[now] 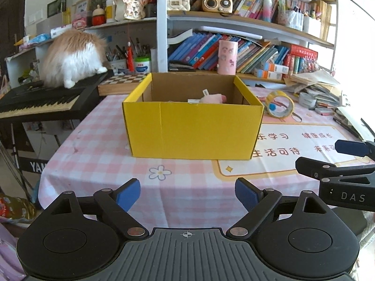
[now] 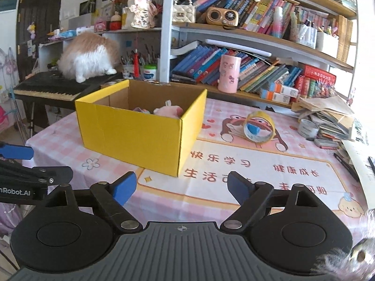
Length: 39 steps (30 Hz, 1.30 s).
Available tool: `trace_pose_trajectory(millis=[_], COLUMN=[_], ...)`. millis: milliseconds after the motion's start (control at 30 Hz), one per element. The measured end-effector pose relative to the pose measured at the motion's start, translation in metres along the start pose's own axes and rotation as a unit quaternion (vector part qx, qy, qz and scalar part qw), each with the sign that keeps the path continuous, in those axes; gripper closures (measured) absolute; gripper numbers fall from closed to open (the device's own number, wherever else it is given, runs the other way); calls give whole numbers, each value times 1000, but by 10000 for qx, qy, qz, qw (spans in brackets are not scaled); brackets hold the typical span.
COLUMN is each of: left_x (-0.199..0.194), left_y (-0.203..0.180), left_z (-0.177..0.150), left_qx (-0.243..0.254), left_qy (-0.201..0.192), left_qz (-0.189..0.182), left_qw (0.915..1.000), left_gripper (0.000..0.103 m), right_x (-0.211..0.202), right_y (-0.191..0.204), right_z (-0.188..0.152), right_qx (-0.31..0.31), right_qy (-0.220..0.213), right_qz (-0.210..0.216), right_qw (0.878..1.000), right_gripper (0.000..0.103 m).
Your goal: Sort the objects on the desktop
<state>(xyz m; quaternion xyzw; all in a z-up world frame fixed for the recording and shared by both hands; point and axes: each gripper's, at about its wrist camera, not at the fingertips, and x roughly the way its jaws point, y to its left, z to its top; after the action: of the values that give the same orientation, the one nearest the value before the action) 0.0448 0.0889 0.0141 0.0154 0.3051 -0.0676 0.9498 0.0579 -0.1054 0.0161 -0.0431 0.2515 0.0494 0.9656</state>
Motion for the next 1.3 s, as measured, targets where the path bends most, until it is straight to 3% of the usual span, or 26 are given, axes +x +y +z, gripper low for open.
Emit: trace_pose_trajectory(millis=[1300], left_x=[20], left_y=[-47], left_z=[2], left_qx=[673], left_qy=[238], left_qz=[-1062], left_qw=[9918], left_gripper=[12], right_x=[-20], right_y=[-28], right_z=[-26], right_qx=[402], right_qy=[447], right_qz=[-984], right_qw=[9933], right_gripper=[12])
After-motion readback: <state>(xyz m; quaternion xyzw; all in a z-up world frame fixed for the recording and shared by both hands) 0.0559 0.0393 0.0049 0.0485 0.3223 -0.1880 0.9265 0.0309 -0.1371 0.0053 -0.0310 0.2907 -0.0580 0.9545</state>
